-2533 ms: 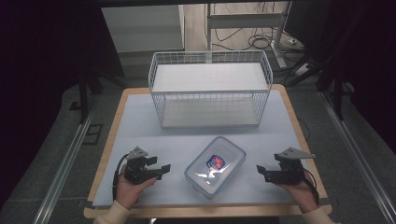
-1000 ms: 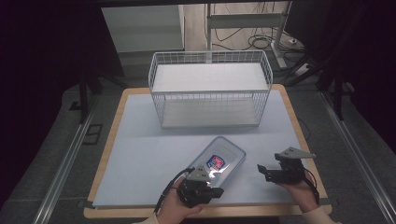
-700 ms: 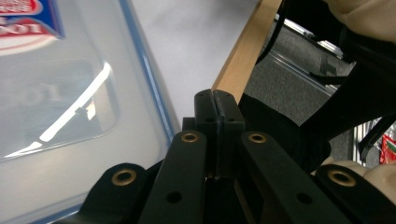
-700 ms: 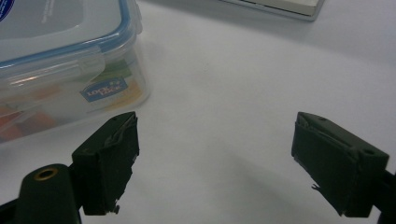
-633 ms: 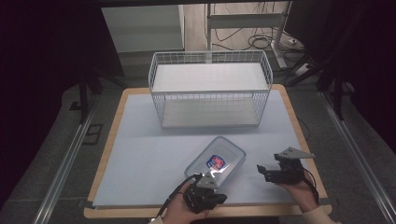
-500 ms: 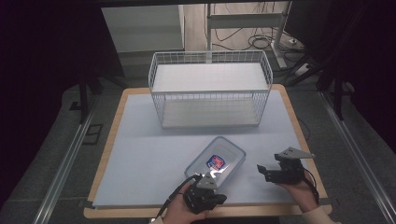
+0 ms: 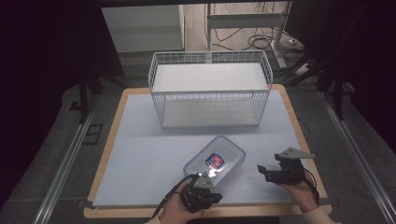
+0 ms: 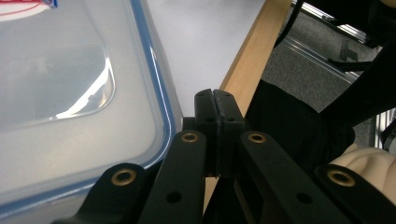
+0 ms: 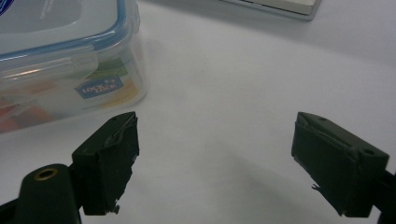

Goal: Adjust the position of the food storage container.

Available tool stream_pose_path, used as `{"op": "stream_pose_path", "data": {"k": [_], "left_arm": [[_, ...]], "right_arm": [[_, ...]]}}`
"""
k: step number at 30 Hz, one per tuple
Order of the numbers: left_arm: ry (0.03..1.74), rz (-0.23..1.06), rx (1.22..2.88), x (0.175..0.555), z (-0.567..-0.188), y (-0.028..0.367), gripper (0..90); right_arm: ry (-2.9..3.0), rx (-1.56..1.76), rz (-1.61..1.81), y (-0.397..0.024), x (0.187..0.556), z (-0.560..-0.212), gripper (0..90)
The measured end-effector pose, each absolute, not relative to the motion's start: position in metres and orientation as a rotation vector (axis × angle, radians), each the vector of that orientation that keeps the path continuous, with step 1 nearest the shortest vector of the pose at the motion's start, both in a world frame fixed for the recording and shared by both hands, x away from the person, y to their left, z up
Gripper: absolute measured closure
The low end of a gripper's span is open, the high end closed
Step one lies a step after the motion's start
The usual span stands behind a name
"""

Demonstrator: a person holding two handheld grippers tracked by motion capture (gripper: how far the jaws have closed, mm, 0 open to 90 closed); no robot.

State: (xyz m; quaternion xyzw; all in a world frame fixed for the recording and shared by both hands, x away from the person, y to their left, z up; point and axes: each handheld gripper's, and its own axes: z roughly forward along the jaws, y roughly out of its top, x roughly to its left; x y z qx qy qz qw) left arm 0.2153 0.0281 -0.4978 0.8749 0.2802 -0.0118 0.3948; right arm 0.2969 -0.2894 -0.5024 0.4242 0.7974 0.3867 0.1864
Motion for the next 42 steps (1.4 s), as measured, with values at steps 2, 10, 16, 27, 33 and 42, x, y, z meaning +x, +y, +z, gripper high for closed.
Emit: {"op": "stream_pose_path", "data": {"k": [2, 10, 16, 27, 33, 42], "left_arm": [[0.720, -0.030, 2.221, 0.217, -0.498, 0.032, 89.9], [0.761, -0.020, 2.215, 0.221, -0.501, 0.048, 89.9], [0.794, -0.016, 2.205, 0.226, -0.502, 0.061, 89.9], [0.840, -0.010, 2.185, 0.239, -0.503, 0.084, 89.9], [0.869, -0.012, 2.164, 0.246, -0.503, 0.098, 89.8], [0.925, 0.009, 2.137, 0.255, -0.503, 0.116, 89.8]], "right_arm": [[2.246, 1.195, 1.089, -0.289, 0.297, -0.502, 15.1], [2.247, 1.197, 1.088, -0.289, 0.297, -0.503, 15.1], [2.248, 1.196, 1.087, -0.289, 0.297, -0.503, 15.1], [2.253, 1.191, 1.086, -0.289, 0.297, -0.503, 15.1], [2.254, 1.189, 1.089, -0.289, 0.297, -0.503, 15.1], [2.254, 1.187, 1.083, -0.289, 0.296, -0.503, 15.2]]}}
